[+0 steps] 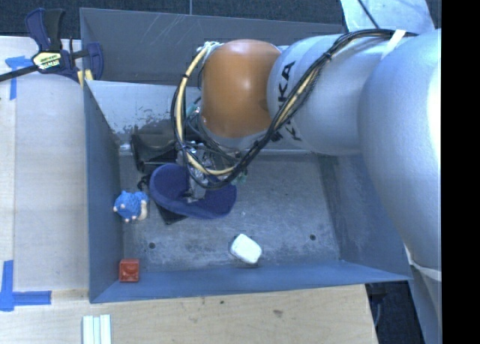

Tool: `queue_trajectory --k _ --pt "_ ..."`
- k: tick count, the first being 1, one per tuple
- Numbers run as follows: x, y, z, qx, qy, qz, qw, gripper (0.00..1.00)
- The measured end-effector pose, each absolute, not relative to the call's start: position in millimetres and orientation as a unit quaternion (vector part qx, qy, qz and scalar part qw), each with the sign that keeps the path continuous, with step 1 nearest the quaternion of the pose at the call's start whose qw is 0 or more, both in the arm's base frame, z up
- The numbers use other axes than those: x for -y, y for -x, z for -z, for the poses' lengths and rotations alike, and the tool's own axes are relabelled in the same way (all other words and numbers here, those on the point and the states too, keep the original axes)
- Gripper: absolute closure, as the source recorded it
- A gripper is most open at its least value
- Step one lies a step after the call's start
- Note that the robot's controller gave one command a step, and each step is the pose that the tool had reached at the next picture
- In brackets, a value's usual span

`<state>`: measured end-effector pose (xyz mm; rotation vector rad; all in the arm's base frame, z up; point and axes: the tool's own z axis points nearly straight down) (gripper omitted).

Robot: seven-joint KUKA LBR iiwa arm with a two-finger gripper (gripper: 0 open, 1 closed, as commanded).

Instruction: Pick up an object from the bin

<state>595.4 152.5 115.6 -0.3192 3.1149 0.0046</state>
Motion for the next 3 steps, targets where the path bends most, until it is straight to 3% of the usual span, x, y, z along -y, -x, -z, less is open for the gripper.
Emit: queue_trajectory --k 1,2,3 --pt "-156.7 -626.1 -225.3 -0.996 0.089 -0.001 0.007 1.00" --pt "-189.0 -619.2 -126.2 -0.985 0.173 -0.001 -0.003 1.00" --pt "-156.4 -626.9 -271.5 -0.987 0.163 0.000 0.007 1.00"
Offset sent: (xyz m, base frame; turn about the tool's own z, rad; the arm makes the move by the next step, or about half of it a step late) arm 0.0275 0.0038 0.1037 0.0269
